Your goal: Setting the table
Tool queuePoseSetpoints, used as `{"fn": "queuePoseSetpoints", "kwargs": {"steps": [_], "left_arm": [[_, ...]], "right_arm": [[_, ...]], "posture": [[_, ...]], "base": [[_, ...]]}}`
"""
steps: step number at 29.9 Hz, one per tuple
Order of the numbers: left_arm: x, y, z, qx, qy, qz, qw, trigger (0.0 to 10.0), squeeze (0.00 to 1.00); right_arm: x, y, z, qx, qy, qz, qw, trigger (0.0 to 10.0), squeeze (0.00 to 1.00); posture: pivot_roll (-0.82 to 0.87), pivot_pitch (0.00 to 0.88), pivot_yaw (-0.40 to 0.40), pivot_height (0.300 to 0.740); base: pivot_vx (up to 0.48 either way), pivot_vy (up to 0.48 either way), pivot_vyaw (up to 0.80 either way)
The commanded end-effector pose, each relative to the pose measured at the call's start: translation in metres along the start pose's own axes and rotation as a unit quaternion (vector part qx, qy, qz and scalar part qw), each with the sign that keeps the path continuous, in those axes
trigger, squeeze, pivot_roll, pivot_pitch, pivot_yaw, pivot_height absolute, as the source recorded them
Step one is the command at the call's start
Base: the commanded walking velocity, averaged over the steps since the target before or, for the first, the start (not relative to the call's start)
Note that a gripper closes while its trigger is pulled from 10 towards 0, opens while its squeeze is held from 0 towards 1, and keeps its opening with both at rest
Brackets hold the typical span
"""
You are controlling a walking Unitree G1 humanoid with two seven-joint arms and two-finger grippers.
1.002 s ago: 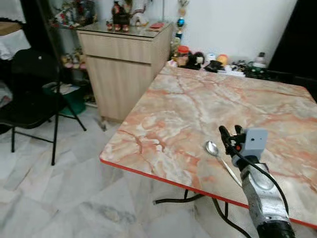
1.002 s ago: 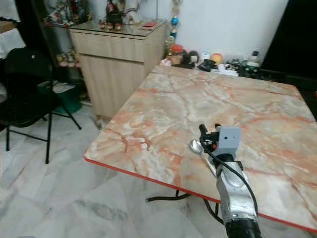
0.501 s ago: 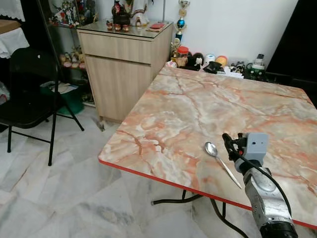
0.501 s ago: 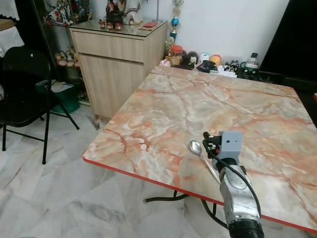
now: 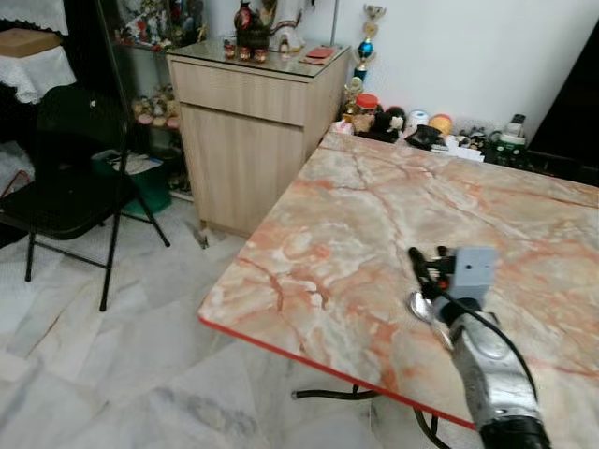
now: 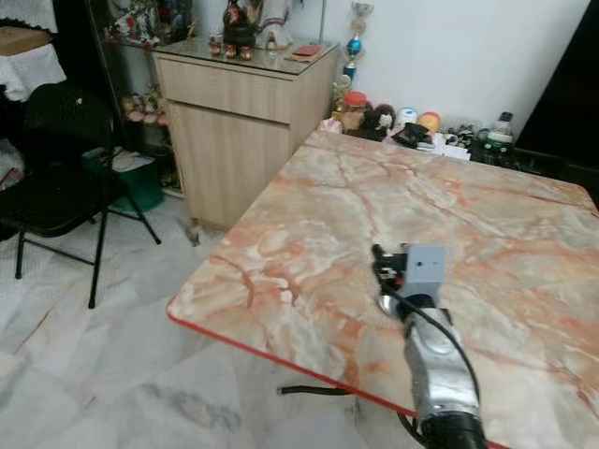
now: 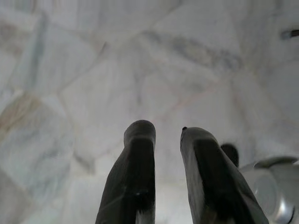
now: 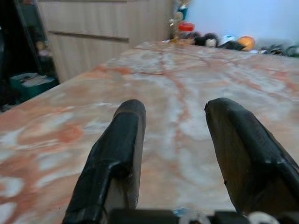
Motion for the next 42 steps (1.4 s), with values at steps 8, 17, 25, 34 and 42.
{"fn": "queuePoseSetpoints", "kwargs": {"steps": [8, 17, 25, 34, 42], "left_arm": [[-0.005, 0.0, -0.006, -0.007, 0.002, 0.01, 1.0, 10.0, 0.0], [-0.007, 0.0, -0.006, -0.008, 0.002, 0.012, 1.0, 10.0, 0.0], [-0.007, 0.0, -0.008, -0.011, 0.004, 0.014, 1.0, 10.0, 0.0], [-0.006, 0.0, -0.007, -0.011, 0.005, 0.013, 1.0, 10.0, 0.0], [-0.008, -0.001, -0.009, -0.018, 0.019, 0.017, 1.0, 10.0, 0.0]], "right_arm": [[0.006, -0.009, -0.005, -0.003, -0.006, -0.002, 1.0, 10.0, 0.0], [-0.034, -0.039, -0.008, 0.029, -0.014, 0.139, 0.99, 10.0, 0.0], [-0.039, -0.056, 0.002, 0.101, -0.005, 0.177, 0.979, 10.0, 1.0], [-0.051, -0.061, 0.014, 0.152, -0.021, 0.21, 0.966, 10.0, 1.0], [-0.067, -0.059, 0.021, 0.166, -0.026, 0.231, 0.958, 10.0, 0.0]], "posture": [[0.14, 0.007, -0.056, 0.74], [0.13, 0.014, -0.062, 0.74], [0.12, 0.018, -0.058, 0.74], [0.12, 0.018, -0.059, 0.74], [0.13, 0.014, -0.058, 0.74]], "base": [[0.0, 0.0, 0.0], [0.0, 0.0, 0.0], [0.0, 0.0, 0.0], [0.0, 0.0, 0.0], [0.0, 0.0, 0.0]]}}
Point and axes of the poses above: a point about 5 cm out from each wrist's last joint towards the gripper, its own y axis pointing out of the wrist towards the gripper, its own x axis along the axis of the wrist's last joint, z = x × y, the point moved 3 cm from there along y, pointing out of the wrist towards the gripper, and after that the axes turned 9 degrees about -y, right-handed, at the moved point
